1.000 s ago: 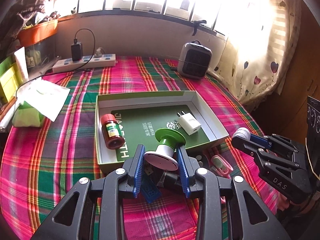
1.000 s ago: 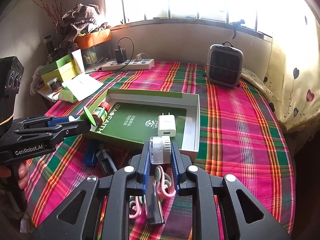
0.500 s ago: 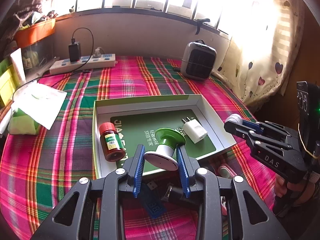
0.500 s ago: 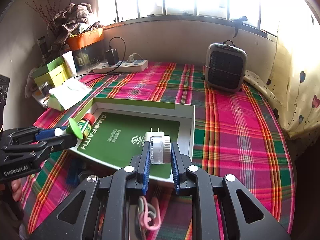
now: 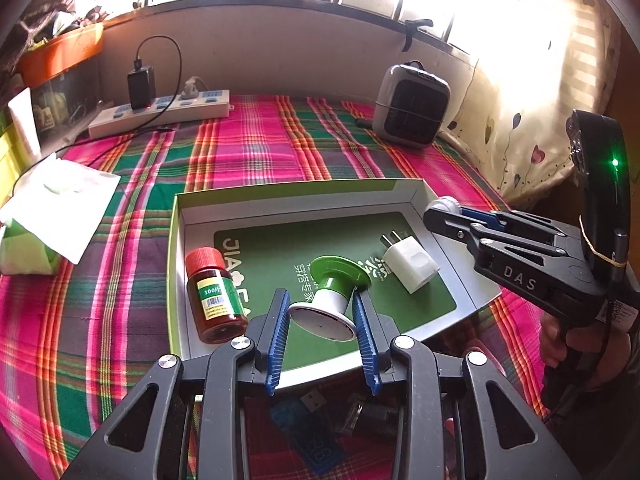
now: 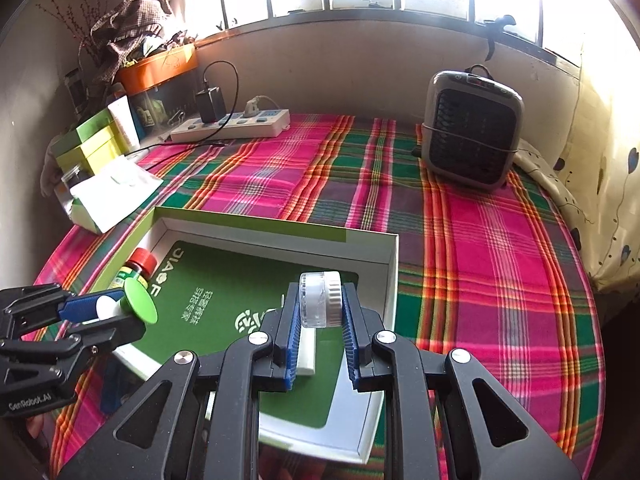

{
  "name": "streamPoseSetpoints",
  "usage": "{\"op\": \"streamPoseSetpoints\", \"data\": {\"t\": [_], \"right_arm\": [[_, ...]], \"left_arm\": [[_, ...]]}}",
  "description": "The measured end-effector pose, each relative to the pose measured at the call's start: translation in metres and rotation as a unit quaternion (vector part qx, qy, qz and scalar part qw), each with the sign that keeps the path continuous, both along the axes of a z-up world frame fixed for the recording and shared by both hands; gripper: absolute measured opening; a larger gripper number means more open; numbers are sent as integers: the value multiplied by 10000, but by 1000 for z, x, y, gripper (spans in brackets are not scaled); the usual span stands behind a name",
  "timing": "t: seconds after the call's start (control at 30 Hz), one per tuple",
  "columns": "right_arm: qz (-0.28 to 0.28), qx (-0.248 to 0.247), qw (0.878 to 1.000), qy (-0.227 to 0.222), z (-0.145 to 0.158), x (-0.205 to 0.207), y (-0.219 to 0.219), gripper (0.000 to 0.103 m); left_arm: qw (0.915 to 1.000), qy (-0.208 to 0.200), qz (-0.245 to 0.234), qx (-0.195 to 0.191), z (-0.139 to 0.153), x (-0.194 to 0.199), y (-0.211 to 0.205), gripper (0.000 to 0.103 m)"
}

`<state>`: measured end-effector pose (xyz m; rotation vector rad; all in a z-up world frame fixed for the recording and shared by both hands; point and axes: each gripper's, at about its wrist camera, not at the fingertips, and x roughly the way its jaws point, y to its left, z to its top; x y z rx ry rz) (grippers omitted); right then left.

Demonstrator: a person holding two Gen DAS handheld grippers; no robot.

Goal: Organize rigid objects
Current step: 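Carry the spool and white cap into the green tray and release both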

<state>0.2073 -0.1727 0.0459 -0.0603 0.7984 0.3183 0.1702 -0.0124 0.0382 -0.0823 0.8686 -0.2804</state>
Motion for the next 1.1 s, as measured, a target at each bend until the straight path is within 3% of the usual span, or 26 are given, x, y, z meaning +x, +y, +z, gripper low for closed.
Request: {"op": "streamPoseSetpoints", "data": {"t": [0.47,1.1], "right_arm": [[85,-104,9995,297,-20,30,6,20],[34,-131,9993,341,-28,35,6,20]], "left_arm": [[9998,181,5,129,-16,16,-5,31],[9992,354,5,175,-27,23,-6,31]]}}
